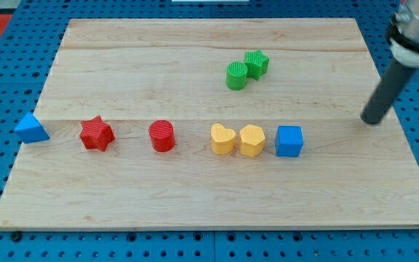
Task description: Move the green star towards center right
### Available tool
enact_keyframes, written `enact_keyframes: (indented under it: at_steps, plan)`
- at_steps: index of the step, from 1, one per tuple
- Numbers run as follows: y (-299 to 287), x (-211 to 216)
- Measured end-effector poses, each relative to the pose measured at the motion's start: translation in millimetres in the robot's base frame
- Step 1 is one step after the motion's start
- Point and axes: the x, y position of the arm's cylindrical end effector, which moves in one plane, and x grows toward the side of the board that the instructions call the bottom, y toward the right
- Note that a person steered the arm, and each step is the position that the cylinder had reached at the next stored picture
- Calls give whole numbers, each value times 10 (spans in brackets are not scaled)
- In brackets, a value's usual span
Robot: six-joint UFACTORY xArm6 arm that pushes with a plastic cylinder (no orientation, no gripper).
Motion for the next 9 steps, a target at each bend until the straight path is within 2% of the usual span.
enact_keyframes:
  at_steps: [2,3,4,5,6,8,9]
  plan:
    - [-211,-1824]
    - [-1062,-2246]
    - [-2088,-2231]
    - [-2293,-1658]
    - [-2250,-1140]
    - [-1745,-1019]
    - [-1107,-782]
